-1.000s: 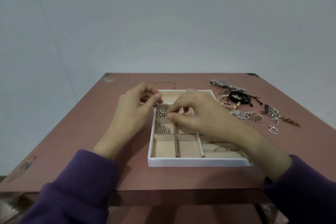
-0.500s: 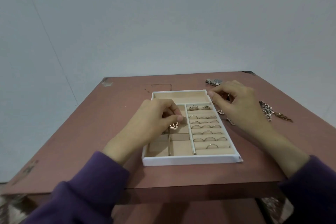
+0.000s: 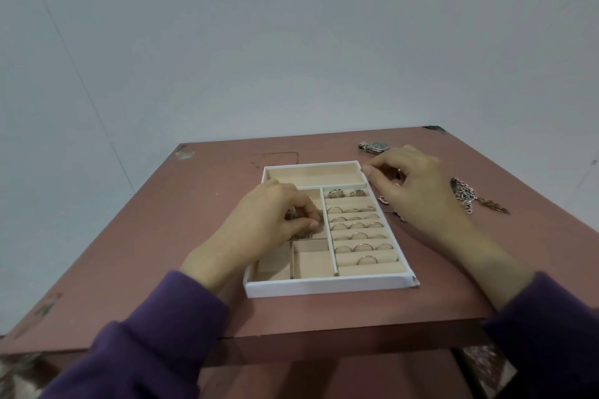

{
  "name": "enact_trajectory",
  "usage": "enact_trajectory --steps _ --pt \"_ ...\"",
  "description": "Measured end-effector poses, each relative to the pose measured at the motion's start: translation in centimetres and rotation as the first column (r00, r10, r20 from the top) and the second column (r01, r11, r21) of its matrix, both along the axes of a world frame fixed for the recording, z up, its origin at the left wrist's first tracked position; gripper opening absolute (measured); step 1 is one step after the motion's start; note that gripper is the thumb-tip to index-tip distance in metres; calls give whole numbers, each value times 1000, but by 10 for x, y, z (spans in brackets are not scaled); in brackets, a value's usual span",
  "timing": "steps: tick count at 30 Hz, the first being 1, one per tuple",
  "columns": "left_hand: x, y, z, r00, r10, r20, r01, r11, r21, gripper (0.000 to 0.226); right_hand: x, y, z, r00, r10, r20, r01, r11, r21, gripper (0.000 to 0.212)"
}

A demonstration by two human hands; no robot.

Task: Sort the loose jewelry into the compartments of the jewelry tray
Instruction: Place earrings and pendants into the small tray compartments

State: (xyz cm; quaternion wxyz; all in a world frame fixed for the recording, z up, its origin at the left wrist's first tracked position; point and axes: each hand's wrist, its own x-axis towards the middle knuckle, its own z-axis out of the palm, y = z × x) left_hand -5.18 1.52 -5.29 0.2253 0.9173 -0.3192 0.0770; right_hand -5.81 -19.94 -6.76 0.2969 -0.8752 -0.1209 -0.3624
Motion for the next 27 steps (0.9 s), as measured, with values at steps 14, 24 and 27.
enact_trajectory --steps 14,24,27 --pt "-8 -26 28 999 -23 25 24 997 -68 9 -19 -53 11 976 -1 -216 2 1000 6 6" --pt "-10 -87 16 996 65 62 -53 983 -173 16 -19 -48 -8 967 0 -255 -87 940 -329 15" --pt "-9 -92 13 996 72 57 -60 980 -191 16 -19 -47 -7 972 -21 -234 -64 936 -347 13"
